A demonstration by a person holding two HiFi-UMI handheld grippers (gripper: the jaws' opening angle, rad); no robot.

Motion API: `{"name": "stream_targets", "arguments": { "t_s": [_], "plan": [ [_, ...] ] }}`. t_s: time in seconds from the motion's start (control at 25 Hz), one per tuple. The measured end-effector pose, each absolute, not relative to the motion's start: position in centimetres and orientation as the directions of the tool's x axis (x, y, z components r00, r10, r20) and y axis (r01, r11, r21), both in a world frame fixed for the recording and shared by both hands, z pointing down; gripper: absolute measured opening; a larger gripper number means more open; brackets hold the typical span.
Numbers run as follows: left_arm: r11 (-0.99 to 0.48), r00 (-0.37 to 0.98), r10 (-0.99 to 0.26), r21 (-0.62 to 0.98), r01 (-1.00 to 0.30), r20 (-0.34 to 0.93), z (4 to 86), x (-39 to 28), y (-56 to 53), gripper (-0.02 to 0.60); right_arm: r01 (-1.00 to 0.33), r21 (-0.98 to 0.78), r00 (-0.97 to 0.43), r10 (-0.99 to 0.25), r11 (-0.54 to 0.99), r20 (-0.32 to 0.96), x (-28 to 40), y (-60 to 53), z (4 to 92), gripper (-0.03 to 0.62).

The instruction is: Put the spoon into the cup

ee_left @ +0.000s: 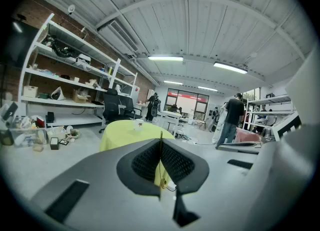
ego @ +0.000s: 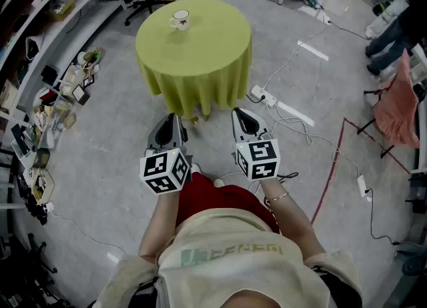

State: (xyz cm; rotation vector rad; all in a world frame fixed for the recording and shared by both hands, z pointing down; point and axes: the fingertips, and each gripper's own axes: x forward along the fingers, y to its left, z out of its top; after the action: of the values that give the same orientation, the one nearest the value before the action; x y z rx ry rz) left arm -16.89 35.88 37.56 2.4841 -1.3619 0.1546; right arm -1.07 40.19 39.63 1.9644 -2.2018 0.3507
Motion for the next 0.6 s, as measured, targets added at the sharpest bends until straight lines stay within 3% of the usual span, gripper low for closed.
{"name": "stream_targets", "arguments": {
  "t_s": [0.6],
  "plan": [
    [-0.507,0.539,-0.807,0.184,-0.842,0.241,37.58,-16.33,35.41,0.025,-0.988,-0.103,-0.135,-0.961,0.113,0.241,-0.66,39.57,39.00,0.037]
  ]
}}
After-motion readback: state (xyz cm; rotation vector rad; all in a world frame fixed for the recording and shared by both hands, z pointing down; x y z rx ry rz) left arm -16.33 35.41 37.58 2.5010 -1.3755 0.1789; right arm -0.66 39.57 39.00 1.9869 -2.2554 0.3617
